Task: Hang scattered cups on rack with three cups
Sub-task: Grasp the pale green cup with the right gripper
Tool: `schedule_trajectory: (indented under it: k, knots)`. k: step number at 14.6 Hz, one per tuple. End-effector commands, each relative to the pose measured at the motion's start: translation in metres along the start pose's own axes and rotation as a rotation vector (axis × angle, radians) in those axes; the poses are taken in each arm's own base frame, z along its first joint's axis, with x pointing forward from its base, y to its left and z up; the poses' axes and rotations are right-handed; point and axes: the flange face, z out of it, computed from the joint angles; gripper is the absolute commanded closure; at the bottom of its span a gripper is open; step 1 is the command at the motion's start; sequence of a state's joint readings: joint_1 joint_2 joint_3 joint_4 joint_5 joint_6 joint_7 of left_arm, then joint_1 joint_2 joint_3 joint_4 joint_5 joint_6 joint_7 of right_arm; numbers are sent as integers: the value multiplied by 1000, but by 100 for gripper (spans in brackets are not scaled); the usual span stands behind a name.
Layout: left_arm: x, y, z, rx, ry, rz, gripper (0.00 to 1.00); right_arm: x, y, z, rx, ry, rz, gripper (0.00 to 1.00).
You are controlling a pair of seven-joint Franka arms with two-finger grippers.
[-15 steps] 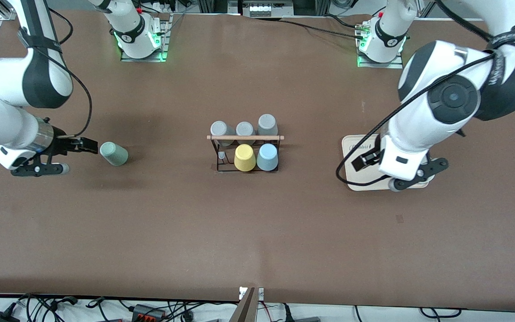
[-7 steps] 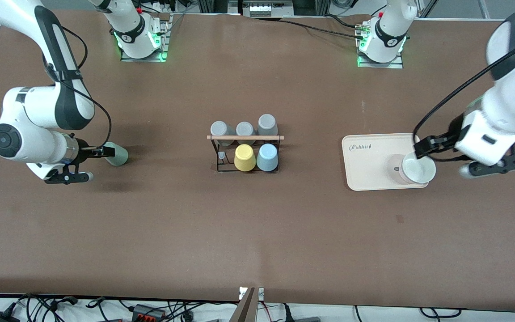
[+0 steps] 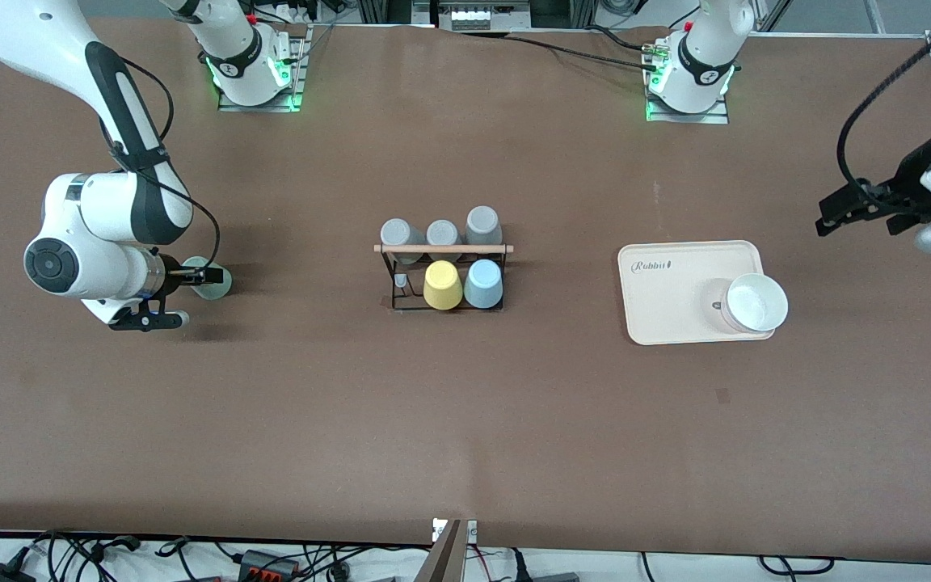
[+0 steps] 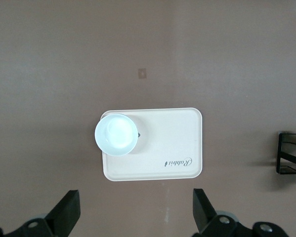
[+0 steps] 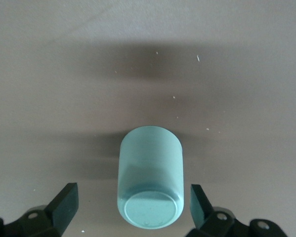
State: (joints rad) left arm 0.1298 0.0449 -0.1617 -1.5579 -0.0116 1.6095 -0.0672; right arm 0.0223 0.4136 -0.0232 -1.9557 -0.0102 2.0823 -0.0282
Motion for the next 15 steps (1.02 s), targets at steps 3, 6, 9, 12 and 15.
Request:
schedule_trajectory:
  k: [3,6,9,12,15]
  knots:
    - [-32,6,-7,10,67,120,0,-12,5,14,-13,-19,18,0]
    - [-31,6,-13,9,0,117,0,-11,8,21,-29,-31,12,0]
    - [-16,-4,-25,-6,-39,101,0,-9,16,28,-27,-30,25,0]
    - [1,-5,-23,-13,-32,98,0,-7,18,37,-26,-36,29,0]
    - [2,-8,-19,-5,-41,96,0,-7,18,41,-26,-43,28,0]
